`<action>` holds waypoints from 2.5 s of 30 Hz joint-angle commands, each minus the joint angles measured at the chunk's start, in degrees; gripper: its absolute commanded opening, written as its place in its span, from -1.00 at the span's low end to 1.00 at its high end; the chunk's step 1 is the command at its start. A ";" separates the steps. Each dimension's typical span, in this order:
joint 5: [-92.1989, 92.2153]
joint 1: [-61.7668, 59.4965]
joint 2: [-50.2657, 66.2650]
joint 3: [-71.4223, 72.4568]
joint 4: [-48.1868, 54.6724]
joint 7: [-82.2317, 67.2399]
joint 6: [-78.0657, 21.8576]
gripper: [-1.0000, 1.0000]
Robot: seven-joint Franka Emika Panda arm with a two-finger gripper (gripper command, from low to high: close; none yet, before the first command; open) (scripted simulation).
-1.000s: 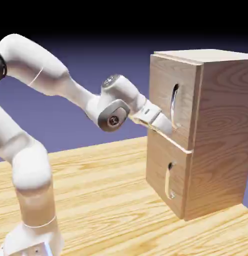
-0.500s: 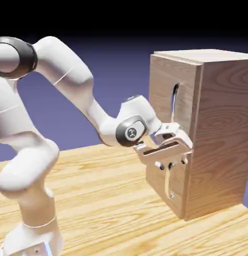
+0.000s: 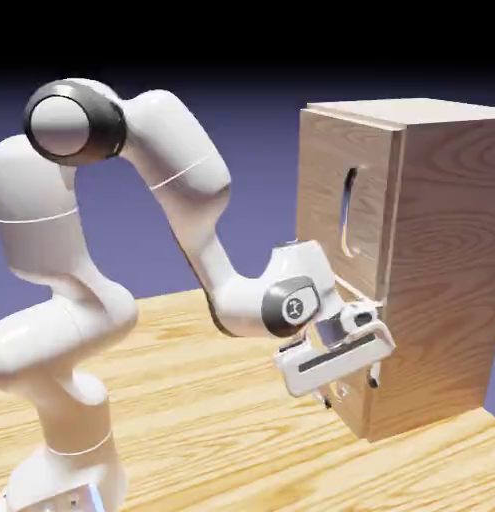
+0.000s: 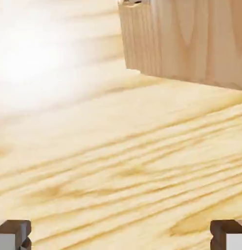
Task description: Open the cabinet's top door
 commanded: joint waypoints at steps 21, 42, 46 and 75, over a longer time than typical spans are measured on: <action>-42.87 -43.38 30.85 36.55 4.43 -36.27 -8.94 0.00; -93.82 -50.30 73.21 61.81 -1.42 -31.12 -18.56 0.00; -102.97 -50.64 81.51 66.35 -3.41 -28.59 -19.62 0.00; -83.51 -46.30 78.67 93.65 -20.16 -16.06 -69.95 -1.00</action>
